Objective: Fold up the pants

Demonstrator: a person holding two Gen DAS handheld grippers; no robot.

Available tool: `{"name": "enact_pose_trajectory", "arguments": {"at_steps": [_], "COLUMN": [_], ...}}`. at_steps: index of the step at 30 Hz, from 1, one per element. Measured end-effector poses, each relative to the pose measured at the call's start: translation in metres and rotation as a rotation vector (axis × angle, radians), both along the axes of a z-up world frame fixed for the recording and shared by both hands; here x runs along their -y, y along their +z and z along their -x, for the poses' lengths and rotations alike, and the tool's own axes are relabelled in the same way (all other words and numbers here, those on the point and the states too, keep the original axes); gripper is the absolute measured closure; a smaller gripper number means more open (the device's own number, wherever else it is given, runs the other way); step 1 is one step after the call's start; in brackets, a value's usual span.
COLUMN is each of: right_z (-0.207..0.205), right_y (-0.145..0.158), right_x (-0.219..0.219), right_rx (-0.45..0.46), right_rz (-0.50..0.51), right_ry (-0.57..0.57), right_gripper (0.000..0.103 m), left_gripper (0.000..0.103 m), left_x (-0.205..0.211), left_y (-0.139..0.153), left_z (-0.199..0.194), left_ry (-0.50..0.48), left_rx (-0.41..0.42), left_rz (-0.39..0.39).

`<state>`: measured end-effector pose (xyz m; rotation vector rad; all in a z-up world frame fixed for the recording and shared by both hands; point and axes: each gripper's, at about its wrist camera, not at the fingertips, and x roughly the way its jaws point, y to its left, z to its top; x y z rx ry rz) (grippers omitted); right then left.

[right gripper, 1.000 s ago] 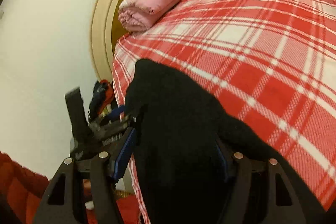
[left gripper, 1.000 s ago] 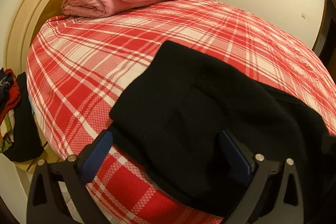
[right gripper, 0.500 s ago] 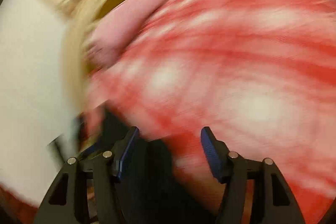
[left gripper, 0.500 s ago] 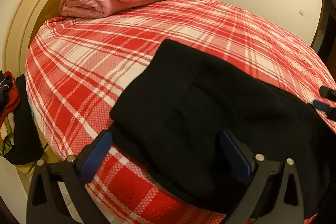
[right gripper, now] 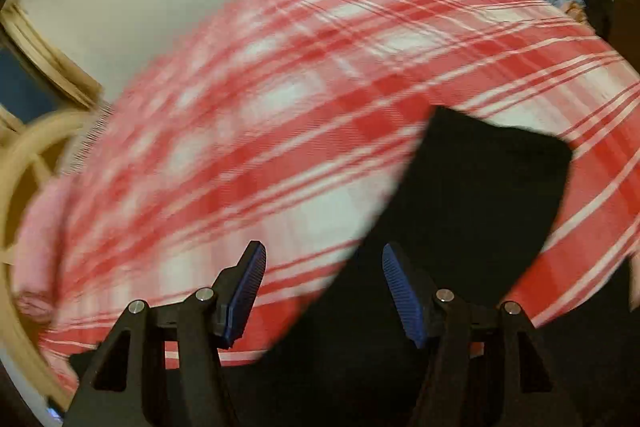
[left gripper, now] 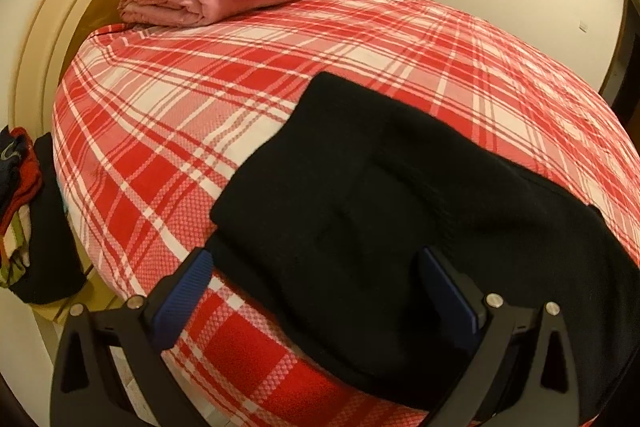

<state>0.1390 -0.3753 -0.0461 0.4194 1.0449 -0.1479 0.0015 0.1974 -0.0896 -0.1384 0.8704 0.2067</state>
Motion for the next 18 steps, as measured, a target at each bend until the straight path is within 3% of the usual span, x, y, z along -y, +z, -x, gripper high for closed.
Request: {"name": "enact_pose_trajectory", "arguments": {"at_steps": [2, 5, 9, 11, 13, 15, 18], "right_z": [-0.007, -0.017, -0.025, -0.024, -0.019, -0.011, 0.010], "right_y": [-0.006, -0.019, -0.026, -0.028, -0.024, -0.020, -0.010], "right_x": [-0.003, -0.002, -0.017, -0.015, -0.006, 0.010, 0.030], "right_rx": [-0.049, -0.108, -0.117, -0.101, -0.078, -0.041, 0.030], "right_rz": [0.091, 0.128, 0.238, 0.223, 0.210, 0.124, -0.002], "right_ry": [-0.014, -0.013, -0.010, -0.016, -0.034, -0.045, -0.050], "right_gripper": [0.041, 0.041, 0.041, 0.041, 0.064, 0.093, 0.098], "left_gripper": [0.000, 0.000, 0.000, 0.000, 0.000, 0.000, 0.000], "left_x": [0.001, 0.005, 0.008, 0.008, 0.008, 0.008, 0.010], "left_y": [0.001, 0.002, 0.003, 0.003, 0.003, 0.003, 0.004], "left_z": [0.000, 0.001, 0.000, 0.000, 0.000, -0.001, -0.001], "left_ry": [0.005, 0.005, -0.003, -0.008, -0.010, -0.012, -0.017], "left_rx": [-0.003, -0.003, 0.000, 0.002, 0.003, 0.004, 0.007], "left_rz": [-0.007, -0.036, -0.067, -0.072, -0.071, -0.074, -0.085]}}
